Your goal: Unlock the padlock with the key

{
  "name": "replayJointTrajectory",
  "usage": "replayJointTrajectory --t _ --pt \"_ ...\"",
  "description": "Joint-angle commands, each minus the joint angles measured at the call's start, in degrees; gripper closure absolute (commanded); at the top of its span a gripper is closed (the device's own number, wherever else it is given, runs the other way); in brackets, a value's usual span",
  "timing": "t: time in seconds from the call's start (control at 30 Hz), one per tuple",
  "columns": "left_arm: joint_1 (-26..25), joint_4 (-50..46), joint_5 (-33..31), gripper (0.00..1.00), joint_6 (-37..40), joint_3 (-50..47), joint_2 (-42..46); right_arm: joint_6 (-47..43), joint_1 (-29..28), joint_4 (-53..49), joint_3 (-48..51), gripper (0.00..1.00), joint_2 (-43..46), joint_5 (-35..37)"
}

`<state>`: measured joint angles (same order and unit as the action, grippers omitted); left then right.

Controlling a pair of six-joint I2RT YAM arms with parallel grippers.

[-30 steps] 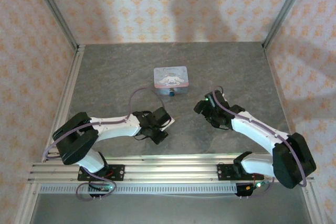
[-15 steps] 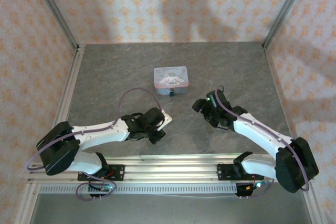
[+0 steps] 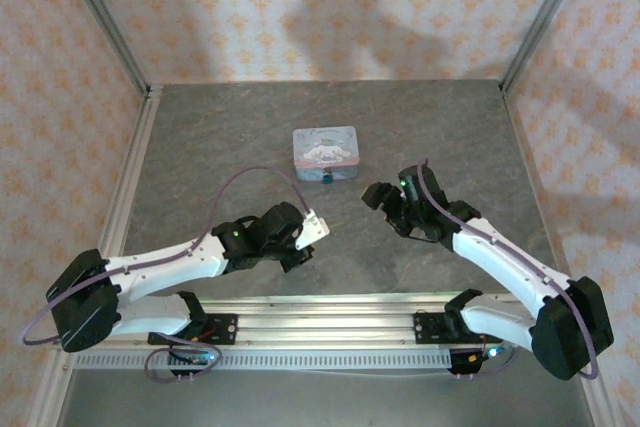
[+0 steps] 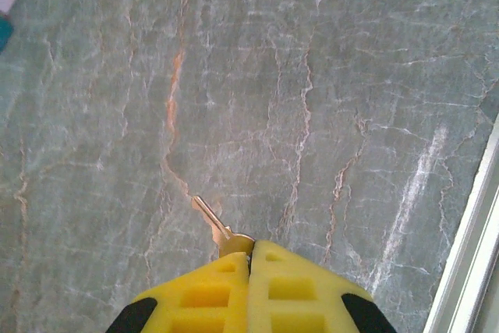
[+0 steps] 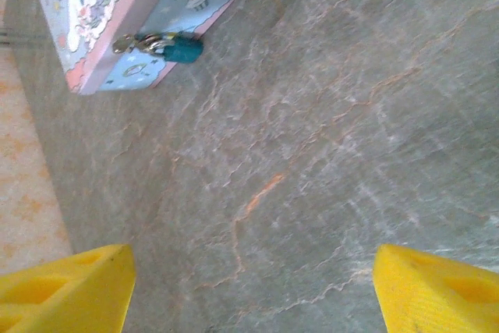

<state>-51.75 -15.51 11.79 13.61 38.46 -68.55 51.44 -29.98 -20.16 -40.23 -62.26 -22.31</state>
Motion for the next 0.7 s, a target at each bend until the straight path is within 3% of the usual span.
replayJointTrajectory --t 0.0,0.13,0.53,0.67 --pt "-0.31 1.17 1.33 1.0 7.36 1.33 0.86 -0.5 -0.26 -1.09 -2.11 0.23 -0.37 -4.69" --pt "-0.55 -0.34 2.08 1.0 10.24 4.28 -0.84 0.21 -0.5 1.47 -2.24 0.27 -1.02 -10.16" --pt "-3.23 1.28 0.51 1.0 14.43 11.33 -3.82 3.17 -2.87 8.06 -1.34 0.55 -4.27 -19.27" --pt "-3.23 -0.5 1.46 1.0 14.36 12.93 -4.09 5.41 -3.74 11.82 -1.03 0.51 -4.18 -20.02"
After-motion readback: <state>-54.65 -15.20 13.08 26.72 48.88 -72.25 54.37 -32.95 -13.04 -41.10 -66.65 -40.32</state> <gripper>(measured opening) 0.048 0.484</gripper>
